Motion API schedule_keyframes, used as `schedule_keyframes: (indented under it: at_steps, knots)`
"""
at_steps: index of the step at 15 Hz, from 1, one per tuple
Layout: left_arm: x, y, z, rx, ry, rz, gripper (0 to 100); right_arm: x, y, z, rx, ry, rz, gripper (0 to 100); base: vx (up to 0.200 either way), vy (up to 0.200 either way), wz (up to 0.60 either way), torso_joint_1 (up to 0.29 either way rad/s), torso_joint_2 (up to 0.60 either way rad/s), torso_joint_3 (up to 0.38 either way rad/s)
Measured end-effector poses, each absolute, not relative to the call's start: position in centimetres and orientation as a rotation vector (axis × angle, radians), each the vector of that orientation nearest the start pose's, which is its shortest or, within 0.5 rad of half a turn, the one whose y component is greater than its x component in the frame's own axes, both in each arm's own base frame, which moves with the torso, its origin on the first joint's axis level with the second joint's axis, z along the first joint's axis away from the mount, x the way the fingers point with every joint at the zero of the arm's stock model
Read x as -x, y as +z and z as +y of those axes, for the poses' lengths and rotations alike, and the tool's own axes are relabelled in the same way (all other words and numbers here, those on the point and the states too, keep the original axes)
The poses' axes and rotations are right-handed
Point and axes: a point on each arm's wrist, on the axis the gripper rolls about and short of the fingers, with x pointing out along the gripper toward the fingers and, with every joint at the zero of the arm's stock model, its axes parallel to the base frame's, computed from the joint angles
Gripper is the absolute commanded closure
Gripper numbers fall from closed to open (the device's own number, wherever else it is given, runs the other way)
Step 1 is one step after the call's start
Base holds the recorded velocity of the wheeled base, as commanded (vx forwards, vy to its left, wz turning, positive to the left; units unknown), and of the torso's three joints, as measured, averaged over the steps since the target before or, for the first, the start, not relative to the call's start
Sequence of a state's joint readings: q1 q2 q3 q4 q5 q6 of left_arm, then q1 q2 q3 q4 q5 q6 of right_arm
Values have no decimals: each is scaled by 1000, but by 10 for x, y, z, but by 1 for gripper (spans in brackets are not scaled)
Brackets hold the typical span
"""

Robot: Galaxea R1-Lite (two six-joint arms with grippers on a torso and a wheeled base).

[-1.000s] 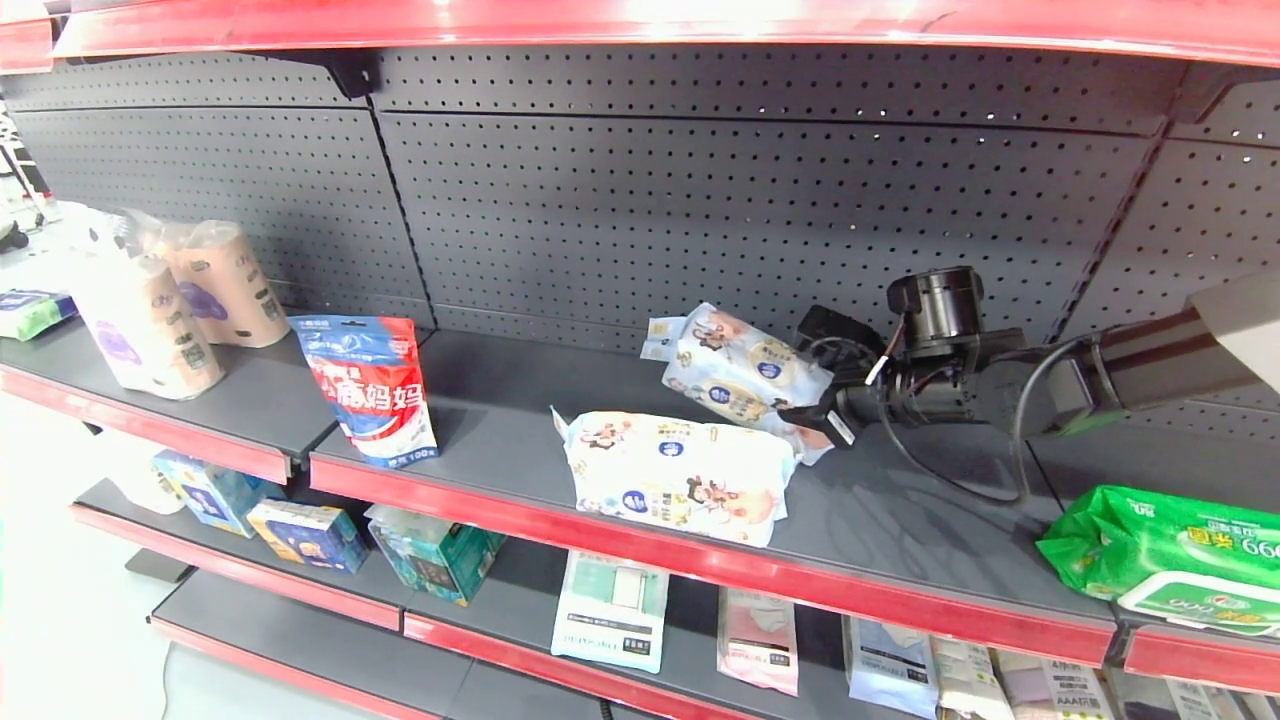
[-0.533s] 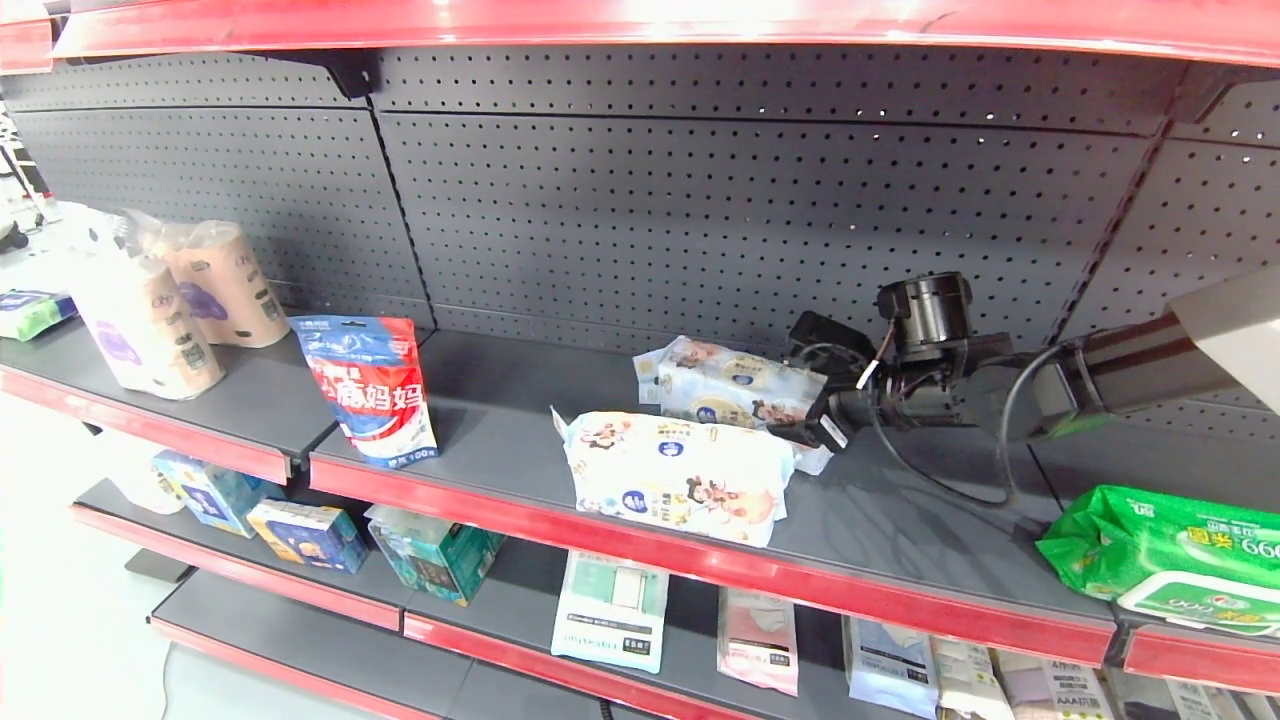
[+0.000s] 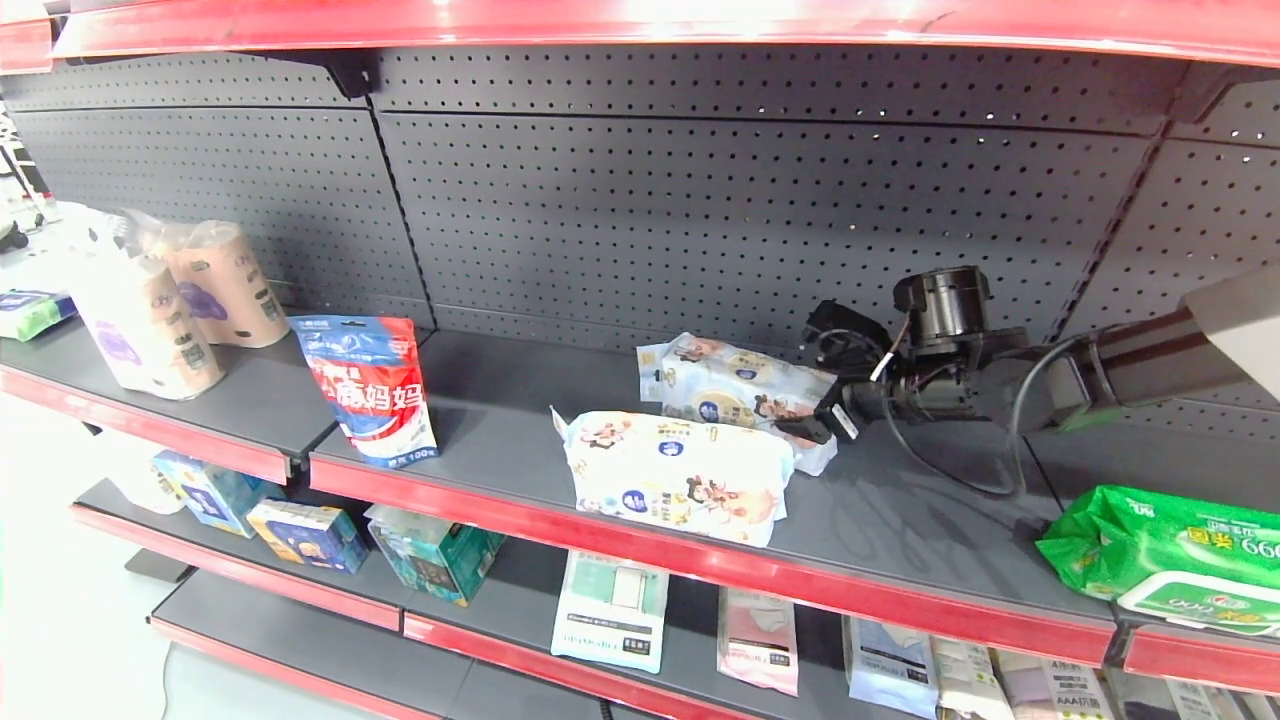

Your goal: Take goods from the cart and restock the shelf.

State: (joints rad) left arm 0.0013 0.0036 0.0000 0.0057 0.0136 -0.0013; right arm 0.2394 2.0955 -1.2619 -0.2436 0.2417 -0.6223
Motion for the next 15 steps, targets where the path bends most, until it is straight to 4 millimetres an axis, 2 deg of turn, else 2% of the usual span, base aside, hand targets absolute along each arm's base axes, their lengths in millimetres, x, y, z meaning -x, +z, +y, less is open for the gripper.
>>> schedule_keyframes:
  at_steps: [5, 15]
  knots:
    - [23, 75, 0, 1, 15, 10, 0, -395, 128, 79, 557, 617, 434, 0, 0, 0, 0, 0, 0, 0]
    - [23, 75, 0, 1, 15, 9, 0, -388, 128, 75, 552, 608, 448, 0, 0, 0, 0, 0, 0, 0]
